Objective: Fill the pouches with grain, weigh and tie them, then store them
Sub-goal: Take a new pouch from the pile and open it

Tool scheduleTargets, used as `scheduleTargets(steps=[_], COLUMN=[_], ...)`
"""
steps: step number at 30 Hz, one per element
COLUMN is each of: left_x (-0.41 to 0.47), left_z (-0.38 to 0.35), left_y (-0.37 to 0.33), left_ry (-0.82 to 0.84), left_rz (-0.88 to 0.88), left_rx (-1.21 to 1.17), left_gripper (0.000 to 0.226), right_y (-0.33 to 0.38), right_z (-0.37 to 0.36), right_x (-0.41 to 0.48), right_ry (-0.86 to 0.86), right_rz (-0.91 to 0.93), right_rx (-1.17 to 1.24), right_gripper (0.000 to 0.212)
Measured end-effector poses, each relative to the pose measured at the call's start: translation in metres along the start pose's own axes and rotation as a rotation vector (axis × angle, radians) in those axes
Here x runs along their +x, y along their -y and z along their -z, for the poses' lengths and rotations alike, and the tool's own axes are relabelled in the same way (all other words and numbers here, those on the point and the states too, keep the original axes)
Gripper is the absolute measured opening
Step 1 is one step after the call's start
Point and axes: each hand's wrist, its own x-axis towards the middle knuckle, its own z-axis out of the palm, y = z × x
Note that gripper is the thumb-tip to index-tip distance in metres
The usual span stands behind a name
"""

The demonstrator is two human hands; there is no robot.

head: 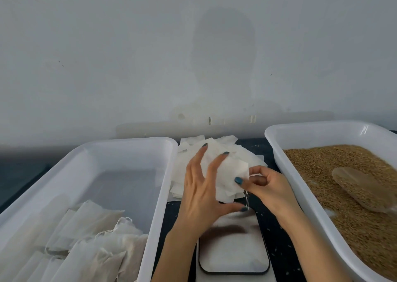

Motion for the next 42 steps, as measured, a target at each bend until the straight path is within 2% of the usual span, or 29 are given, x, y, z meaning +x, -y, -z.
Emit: scheduleTargets(steps=[3,6,8,13,16,22,29,37,39,42], left_x=[-0.002,-0.003,-0.002,-0.001,-0.002,-0.005,-0.005,-0.003,-0.003,-0.004], left_z=[-0.003,-0.005,-0.003,0.000,0.004,0.005,0.007,0.010,0.009,0.007], left_y=[-0.003,-0.008,-0.007,-0.006,-0.008,-0.005,-0.003,-0.008,-0.009,-0.009], left_ry=[0.021,-0.080,-0.109,-0.025,0.111,0.121,0.123,0.088,0.077,0.077], left_rz=[-0.109,-0.070,-0.042,-0.107,0.053,0.077,0.137,0.113,0.093,0.099], left_rx=[0.180,0.115,0.092,0.037,-0.006,0.207,0.294,0.322,0.336,0.344], left_gripper=[0.102,0.078,0.069,0.055,0.043,0.038,0.044,0.043,0.045,0.051], right_y=[0.002,0.003,0.006,0.009,0.008,0.007,0.007,0.008,0.008,0.010], right_z=[-0.002,-0.006,-0.008,-0.010,-0.010,-0.008,-0.006,-0.006,-0.008,-0.010], right_x=[-0.002,-0.005,-0.006,-0.009,-0.009,-0.010,-0.011,-0.012,-0.013,-0.013], right_ry=[0.084,0.138,0.143,0.175,0.141,0.115,0.093,0.009,0.020,0.049], right_rz=[0.072,0.173,0.213,0.249,0.293,0.372,0.385,0.378,0.346,0.318], right_rx=[-0.056,-0.137,-0.162,-0.151,-0.155,-0.244,-0.381,-0.630,-0.657,-0.551], right_gripper=[0.040,0.046,0.046,0.041,0.038,0.026,0.030,0.061,0.058,0.040])
